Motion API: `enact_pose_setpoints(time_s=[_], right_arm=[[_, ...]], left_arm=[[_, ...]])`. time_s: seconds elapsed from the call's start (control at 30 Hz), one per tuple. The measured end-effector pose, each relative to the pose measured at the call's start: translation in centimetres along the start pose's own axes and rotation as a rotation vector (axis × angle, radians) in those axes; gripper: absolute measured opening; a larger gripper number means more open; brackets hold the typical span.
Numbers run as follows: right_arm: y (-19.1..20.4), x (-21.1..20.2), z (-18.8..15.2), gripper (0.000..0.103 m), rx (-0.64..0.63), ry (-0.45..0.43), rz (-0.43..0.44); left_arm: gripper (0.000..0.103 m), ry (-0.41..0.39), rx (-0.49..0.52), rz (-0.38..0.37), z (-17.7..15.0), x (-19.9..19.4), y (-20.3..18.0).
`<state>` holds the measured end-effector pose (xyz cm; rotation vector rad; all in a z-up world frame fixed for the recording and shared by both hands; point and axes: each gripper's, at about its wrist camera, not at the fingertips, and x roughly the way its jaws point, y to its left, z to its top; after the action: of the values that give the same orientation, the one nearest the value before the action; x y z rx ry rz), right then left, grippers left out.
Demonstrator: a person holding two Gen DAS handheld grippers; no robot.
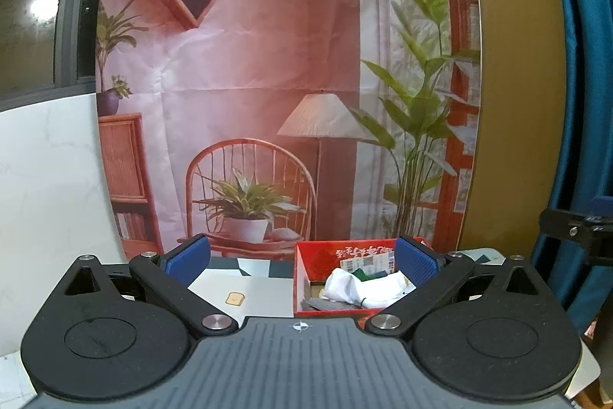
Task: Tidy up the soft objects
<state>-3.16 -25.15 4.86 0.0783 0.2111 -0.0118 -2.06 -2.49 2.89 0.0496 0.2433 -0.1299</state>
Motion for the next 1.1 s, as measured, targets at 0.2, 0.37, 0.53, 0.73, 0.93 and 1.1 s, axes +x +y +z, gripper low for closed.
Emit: enact_pose_setpoints(time_s=[0.2,0.37,0.53,0.73,0.93,1.1], right_arm=[[0.41,0.07,-0.36,0.103,-0.008,0.018,0.009],[0.4,0.33,-0.47,0.103,-0.002,0.024,0.0],[0.45,0.41,-0.53,0.103,-0.006,0.029,-0.005],[0.23,0.55,-0.62,0.103,0.001,0.031,-0.016],[0.08,0.48,-0.74,0.103,0.005,0.029,-0.016],[0.1,0.48,-0.76,0.103,0.006,0.03,-0.016]], left_arm=[[0.103,-0.006,-0.008,0.021,-0.35,-0.15,-0.03],[0.103,-0.008,-0.001,0.035,-0.33,-0.35,0.06],[0.103,-0.004,-0.009,0.042,-0.44,-0.33,0.29],[0.103,-0.003,0.001,0.042,-0.5,-0.48,-0.06],[0.103,-0.001,0.002,0.039,-0.53,-0.37,0.16],[0.103,-0.001,0.003,0.04,-0.51,-0.38,0.13]])
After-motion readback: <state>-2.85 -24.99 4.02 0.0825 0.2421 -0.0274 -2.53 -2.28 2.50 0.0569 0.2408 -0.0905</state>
